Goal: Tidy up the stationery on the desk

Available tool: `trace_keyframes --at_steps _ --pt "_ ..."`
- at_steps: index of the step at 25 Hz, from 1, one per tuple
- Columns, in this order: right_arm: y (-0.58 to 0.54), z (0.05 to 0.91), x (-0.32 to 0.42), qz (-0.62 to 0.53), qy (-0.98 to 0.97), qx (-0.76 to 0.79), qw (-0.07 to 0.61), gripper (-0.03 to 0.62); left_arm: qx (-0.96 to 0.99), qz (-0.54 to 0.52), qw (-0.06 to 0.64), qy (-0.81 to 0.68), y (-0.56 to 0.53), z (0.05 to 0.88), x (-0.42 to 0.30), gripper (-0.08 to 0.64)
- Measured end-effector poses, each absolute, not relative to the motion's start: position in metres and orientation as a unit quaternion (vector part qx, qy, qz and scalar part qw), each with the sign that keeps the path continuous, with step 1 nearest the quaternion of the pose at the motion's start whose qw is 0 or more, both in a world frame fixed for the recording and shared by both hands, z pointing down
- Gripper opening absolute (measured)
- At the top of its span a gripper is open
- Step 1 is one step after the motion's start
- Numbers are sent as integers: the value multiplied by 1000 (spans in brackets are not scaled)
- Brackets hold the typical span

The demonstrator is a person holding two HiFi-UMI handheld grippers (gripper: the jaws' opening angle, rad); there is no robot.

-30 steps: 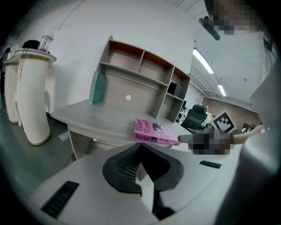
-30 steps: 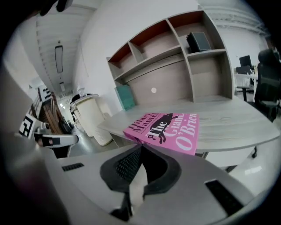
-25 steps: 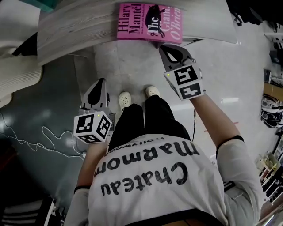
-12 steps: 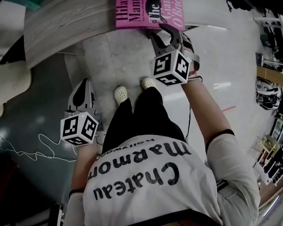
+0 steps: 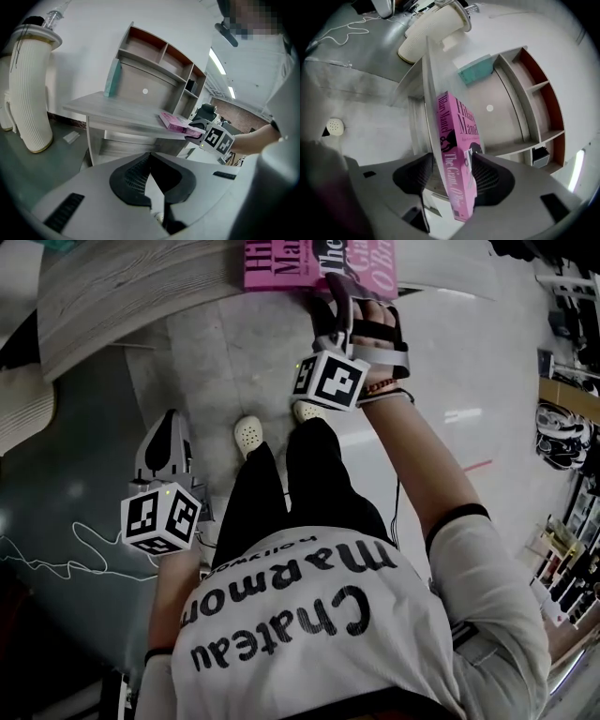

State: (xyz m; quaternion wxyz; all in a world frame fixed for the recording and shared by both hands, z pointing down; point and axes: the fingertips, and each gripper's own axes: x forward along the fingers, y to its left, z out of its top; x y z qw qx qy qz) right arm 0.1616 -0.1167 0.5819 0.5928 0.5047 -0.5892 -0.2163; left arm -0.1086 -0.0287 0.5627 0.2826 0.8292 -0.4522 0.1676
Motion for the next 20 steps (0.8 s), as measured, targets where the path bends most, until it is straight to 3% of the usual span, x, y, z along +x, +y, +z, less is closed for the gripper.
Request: trace_keyframes --at_steps 7,9,20 --pt "-126 585 159 -239 -568 528 584 260 826 174 283 -456 -18 569 -117 15" --pt "-128 584 159 -245 -566 534 579 198 825 177 285 -456 -16 572 -119 15" --pt "-131 573 157 -244 -575 522 581 186 829 169 278 -454 -25 560 -117 15"
